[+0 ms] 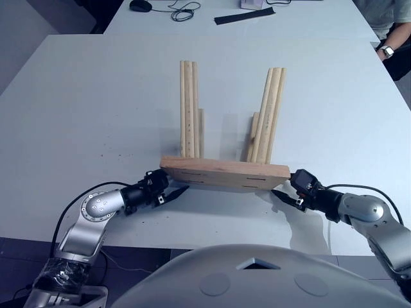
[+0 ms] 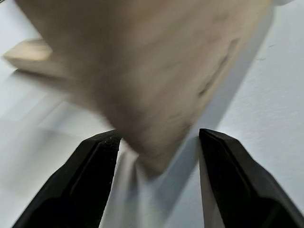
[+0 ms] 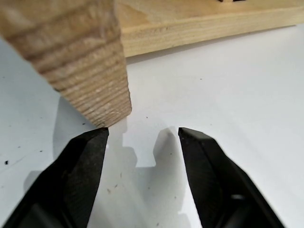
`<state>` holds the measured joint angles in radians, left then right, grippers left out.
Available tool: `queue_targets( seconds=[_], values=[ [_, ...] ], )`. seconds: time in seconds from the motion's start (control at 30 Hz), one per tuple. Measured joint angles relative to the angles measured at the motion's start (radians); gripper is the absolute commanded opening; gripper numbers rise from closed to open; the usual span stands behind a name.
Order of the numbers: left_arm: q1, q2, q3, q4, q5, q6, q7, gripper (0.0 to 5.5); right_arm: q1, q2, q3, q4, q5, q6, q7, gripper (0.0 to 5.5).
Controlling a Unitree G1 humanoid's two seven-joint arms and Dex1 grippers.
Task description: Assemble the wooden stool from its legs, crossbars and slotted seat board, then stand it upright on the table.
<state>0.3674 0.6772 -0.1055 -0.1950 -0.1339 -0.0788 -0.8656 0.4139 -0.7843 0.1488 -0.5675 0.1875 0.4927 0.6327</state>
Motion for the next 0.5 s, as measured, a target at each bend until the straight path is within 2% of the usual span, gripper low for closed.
queue_targets(
  seconds=[0.5],
  values=[
    [-0.026,0.043,0.03,0.055,-0.015,-0.038,-0.013,3.05,0.003,0.035,-0.001,0.037,-0.061,-0.065,-0.01,2.74]
  ],
)
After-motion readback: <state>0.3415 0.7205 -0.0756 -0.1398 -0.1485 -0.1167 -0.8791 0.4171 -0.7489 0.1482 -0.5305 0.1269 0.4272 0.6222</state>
